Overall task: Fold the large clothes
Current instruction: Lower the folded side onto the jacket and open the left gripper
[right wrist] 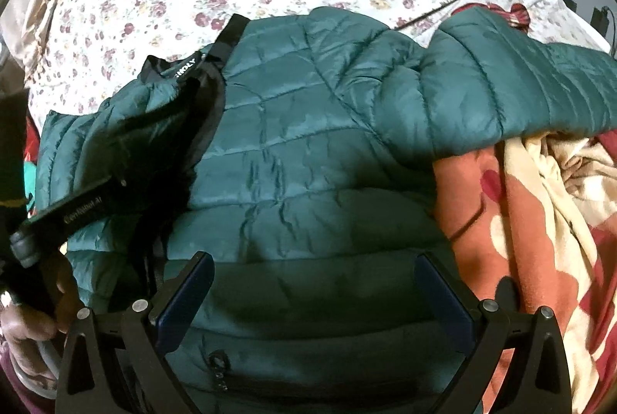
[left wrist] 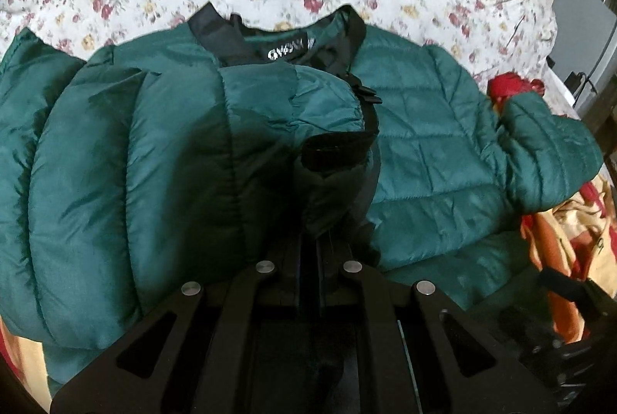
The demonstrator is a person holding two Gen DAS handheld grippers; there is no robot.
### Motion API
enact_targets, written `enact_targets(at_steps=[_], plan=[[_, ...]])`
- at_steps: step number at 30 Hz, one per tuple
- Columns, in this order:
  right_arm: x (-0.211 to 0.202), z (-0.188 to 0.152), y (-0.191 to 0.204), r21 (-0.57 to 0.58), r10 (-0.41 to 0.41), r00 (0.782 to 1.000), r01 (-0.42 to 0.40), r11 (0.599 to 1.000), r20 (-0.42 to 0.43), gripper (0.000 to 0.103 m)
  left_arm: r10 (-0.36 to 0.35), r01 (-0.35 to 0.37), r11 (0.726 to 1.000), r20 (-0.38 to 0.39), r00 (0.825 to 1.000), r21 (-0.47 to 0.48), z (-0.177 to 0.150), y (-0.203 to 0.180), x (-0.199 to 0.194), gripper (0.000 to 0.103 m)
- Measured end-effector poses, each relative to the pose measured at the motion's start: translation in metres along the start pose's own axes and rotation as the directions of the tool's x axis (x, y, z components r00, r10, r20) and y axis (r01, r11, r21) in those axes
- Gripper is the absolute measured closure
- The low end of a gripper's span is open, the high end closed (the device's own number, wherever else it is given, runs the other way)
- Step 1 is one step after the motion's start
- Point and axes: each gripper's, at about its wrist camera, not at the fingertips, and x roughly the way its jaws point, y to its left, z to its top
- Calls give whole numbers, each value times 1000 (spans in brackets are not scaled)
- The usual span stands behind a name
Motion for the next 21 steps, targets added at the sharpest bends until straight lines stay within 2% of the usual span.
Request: enact_targets(at_steps=[9, 12, 15, 17, 19, 21], plan=[[0, -1, -9, 42, 14, 1000, -14, 999, -5, 0, 44, -45, 998, 9, 999, 32, -9, -6, 1, 98], [-5, -1, -7, 37, 14, 1000, -14, 999, 4, 0, 48, -48, 998, -9, 999, 32, -9, -6, 1, 92], [-8, -1, -6, 35, 12, 1000, -13, 999, 11, 0, 3, -2, 1000, -38, 999, 22, -14, -4, -9, 75], [-10, 0, -4, 34, 15, 1000, -16, 999, 14, 0, -28, 28, 1000, -15, 1000, 12, -20, -1, -25, 58], [-11, 1, -2, 32, 22, 1000, -23, 999, 19, 0, -22, 22, 1000, 22, 1000, 14, -25, 1, -42, 49], [-11, 2, 2, 28, 34, 999, -34, 999, 18, 0, -11, 9, 1000, 59, 998, 23, -29, 5, -64, 48]])
